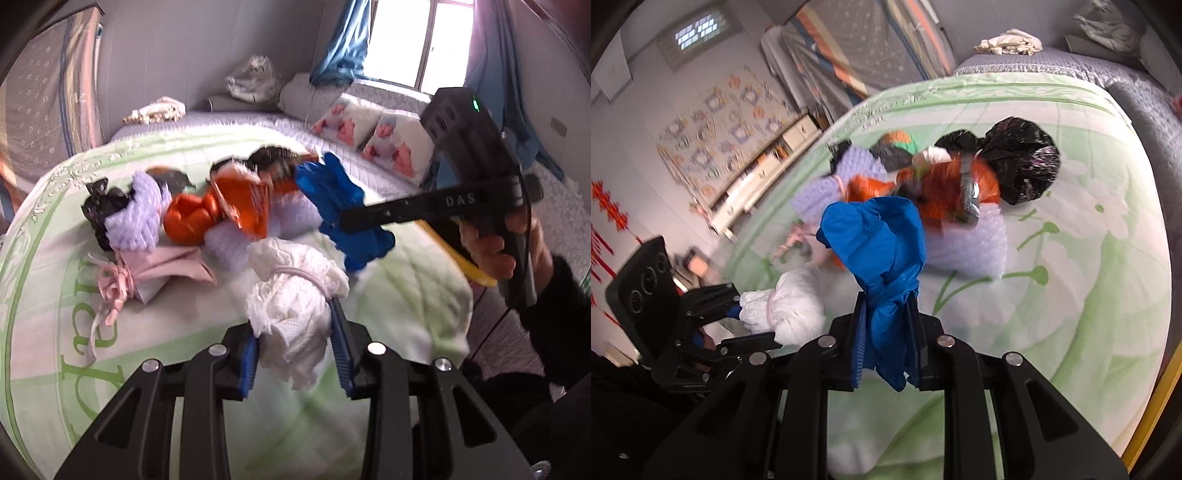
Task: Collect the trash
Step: 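Carry the tissue and glove over the yellow-rimmed bin with both tools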
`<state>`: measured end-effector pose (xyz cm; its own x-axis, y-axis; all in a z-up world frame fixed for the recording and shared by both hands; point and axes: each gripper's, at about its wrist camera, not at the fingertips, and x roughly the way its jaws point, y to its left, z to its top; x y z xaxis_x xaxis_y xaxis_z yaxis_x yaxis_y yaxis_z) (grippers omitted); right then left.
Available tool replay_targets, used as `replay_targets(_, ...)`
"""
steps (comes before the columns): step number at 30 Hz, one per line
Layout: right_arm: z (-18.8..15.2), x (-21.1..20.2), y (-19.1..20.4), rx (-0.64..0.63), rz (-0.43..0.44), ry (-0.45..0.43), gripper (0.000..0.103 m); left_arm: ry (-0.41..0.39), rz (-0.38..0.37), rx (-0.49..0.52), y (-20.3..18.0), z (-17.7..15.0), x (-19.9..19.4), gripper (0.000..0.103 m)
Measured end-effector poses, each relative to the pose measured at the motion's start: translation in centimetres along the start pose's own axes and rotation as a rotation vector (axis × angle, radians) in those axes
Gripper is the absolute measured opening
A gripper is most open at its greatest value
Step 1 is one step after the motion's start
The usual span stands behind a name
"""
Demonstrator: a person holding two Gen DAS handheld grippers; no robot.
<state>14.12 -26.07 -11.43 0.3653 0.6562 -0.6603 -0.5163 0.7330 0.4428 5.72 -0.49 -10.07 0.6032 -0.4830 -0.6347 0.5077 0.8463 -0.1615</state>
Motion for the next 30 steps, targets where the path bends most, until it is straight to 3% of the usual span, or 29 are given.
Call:
replay_targets(13,-2.7,-11.8,-1.1,0.132,0.038,-0.360,0.018,-0.175,0.031,-0.101,0.4,3.1,-3.4,0.033)
replay_targets(22,-3.2,-15.2,0.1,0.178,-0.015,-0.474,0.018,-0.237,0.036,-0.056,-1.7,6.8,-3.5,0.033)
replay_targets(30,-4.0,-18.8,-0.1,0.205,-0.078,-0.559,0.018,-0.255,-0.017,-0.007,-4.4,9.7,-2.6,0.033)
